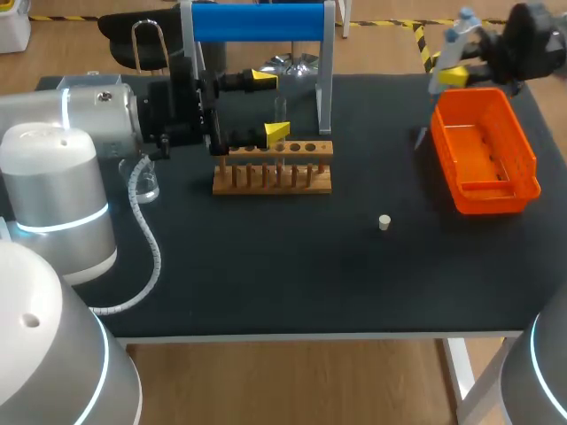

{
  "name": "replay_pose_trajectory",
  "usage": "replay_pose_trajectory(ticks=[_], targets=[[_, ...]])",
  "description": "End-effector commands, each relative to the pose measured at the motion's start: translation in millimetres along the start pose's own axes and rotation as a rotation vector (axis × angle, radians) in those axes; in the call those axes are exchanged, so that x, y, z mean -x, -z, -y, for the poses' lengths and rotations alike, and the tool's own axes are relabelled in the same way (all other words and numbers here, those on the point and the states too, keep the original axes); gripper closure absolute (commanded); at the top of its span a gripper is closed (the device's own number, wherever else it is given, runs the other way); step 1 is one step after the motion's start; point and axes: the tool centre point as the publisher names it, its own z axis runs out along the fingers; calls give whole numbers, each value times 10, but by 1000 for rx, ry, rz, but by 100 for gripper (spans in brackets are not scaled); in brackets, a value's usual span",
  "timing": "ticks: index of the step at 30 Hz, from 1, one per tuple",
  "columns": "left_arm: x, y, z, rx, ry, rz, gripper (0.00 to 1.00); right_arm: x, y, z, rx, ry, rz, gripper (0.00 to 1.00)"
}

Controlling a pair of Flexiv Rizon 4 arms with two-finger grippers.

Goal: Invert the test tube, pick up the pipette, mount the tip to pipette, aspirate from beaker and dispense into the tube, eject the tip, return the pipette, and cap with the stopper.

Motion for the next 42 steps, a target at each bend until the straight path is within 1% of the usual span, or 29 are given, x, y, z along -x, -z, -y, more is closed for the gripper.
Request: replay_pose_trajectory(ticks=[1,4,10,16,22,29,42], targets=[[-2,-6,-6,-2,-1,2,0,-15,503,0,-4,6,4,100],[-2,-6,-6,-2,-1,2,0,7,707,25,-7,9,11,100],[-2,-6,-6,-2,-1,2,0,19,1027,84,-11,13,21,100],[-2,-6,-6,-2,-1,2,0,31,1238,179,7,1,43,100],[-2,-6,-6,-2,-1,2,0,64,1331,295,28,-25,52,100],[-2,-6,-6,-2,-1,2,0,120,1364,369,52,-47,48,100],[-2,-6,-6,-2,-1,2,0,175,1414,480,47,-69,52,100]])
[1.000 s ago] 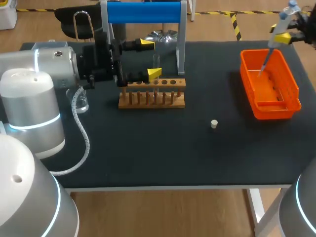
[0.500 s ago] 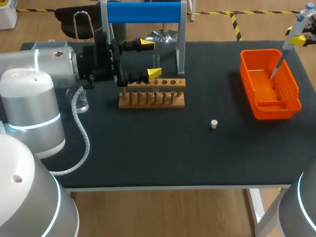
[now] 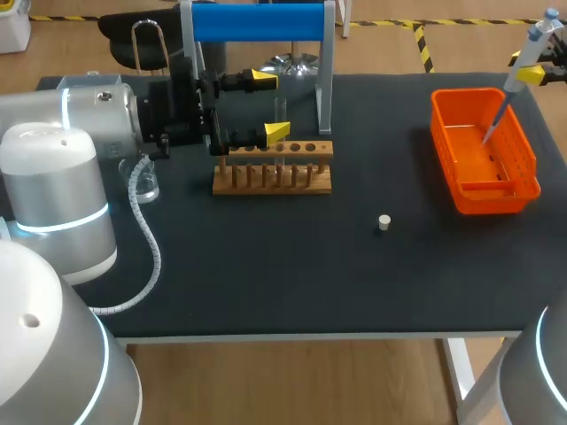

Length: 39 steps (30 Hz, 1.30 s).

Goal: Invert the test tube, pick up the pipette, mount the tip to pipette, aspirate from beaker and dispense into the tube, eject the tip, return the pipette, and cap with the stopper.

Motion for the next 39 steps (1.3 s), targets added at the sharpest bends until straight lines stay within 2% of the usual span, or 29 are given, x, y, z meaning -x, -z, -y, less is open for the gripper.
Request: replay_pose_trajectory(ticks=[1,15,26,39], targets=[[-2,-6,-6,-2,-1,2,0,39,57,22,-5,-2,-8,100],[-2,-6,-6,-2,-1,2,0,71,85,23,-22,-4,8,100],[-2,-6,-6,-2,-1,2,0,139,123,-123,-38,14,24,100],[-2,-6,-6,-2,-1,2,0,134,132,-143,-37,20,38,100]])
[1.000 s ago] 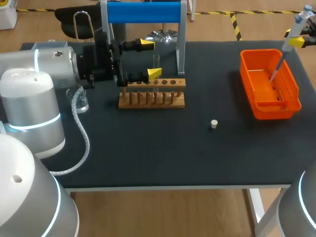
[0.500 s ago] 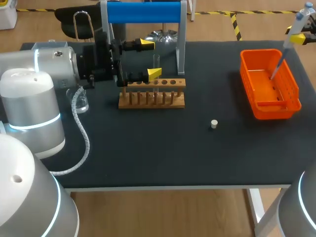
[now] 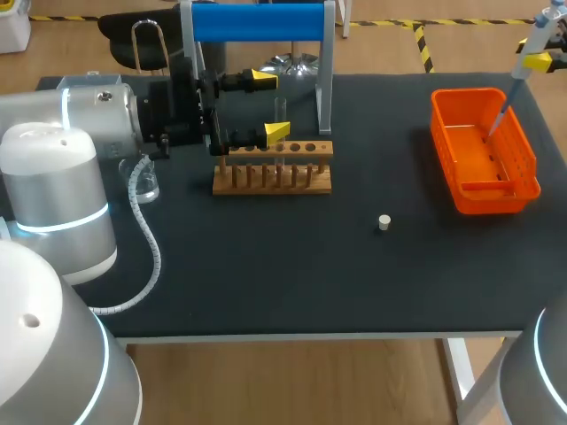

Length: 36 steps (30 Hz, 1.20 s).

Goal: Invert the test tube, pick up the pipette, mount the tip to pipette, aspirate from beaker and dispense into the tube, eject the tip, return the pipette, and cap with the stopper.

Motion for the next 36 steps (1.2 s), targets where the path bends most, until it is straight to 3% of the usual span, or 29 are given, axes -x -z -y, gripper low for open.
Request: replay_pose_trajectory(ticks=[1,26,36], targets=[[-2,-7,-6,-2,-1,2,0,-16,-3,-12,-4,1,4,100],[-2,-7,-6,-2,-1,2,0,-16,-3,-12,-4,1,4,100],[143,-720,90,-11,-5,-64,0,-16,-3,-12,-4,1,4,100]])
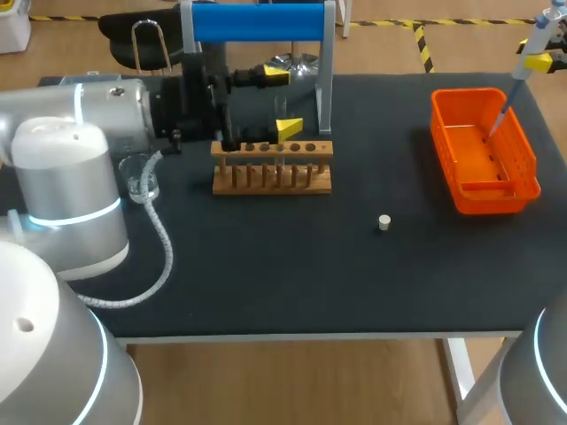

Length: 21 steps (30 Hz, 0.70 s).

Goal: Invert the test tube, pick up the pipette, mount the tip to pipette, aspirate from beaker and dispense into the tube, eject the tip, return the pipette, and cap with the stopper.

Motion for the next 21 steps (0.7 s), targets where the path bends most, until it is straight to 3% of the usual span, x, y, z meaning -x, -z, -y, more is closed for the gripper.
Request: replay_pose_trajectory(ticks=[1,9,21], targets=[[209,-542,-4,3,0,-41,0,-4,-3,-12,-4,1,2,100],[362,-1133,93,5,10,-80,0,-4,-3,-12,-4,1,2,100],[609,-1878,228,63,33,-69,0,-4,-3,-12,-4,1,2,100]])
